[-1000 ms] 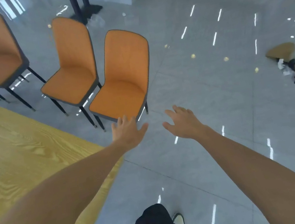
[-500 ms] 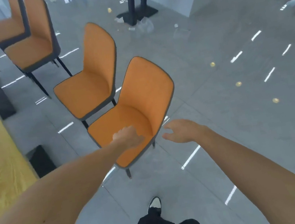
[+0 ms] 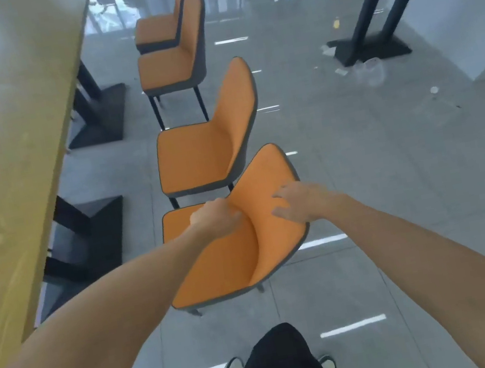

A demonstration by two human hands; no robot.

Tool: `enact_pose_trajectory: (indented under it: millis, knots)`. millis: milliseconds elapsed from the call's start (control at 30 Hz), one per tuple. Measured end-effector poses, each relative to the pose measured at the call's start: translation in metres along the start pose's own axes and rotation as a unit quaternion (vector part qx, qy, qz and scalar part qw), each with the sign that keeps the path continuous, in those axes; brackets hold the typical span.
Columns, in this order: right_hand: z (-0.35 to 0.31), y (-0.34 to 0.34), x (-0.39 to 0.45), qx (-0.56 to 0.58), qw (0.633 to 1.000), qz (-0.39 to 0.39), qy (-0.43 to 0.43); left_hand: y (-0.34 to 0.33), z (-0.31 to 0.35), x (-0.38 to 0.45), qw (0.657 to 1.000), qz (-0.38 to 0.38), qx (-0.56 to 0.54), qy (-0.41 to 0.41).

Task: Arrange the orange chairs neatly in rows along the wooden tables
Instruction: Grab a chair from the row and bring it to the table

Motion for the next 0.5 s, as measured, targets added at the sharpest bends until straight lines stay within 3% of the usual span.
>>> enact_pose_trajectory:
  millis: [233, 500]
  knots:
    - [0.027, 0.032, 0.081, -0.088, 0.985, -0.030, 0.144, -0.019, 0.006, 0.049, 0.981, 0.055, -0.114, 0.145]
    - [0.063, 0.029, 0.149, -0.136, 0.957, 0.020, 0.254, -0.061, 0.035, 0.078, 0.942, 0.083, -0.218, 0.240]
Point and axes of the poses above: each hand's wrist, its own x-axis towards the middle knuckle, its own y-axis out of the back of the hand, z = x × y, the point moved 7 cm from there along x, towards the middle knuckle, and after that the axes turned 5 degrees about z, right-handed, at the moved point
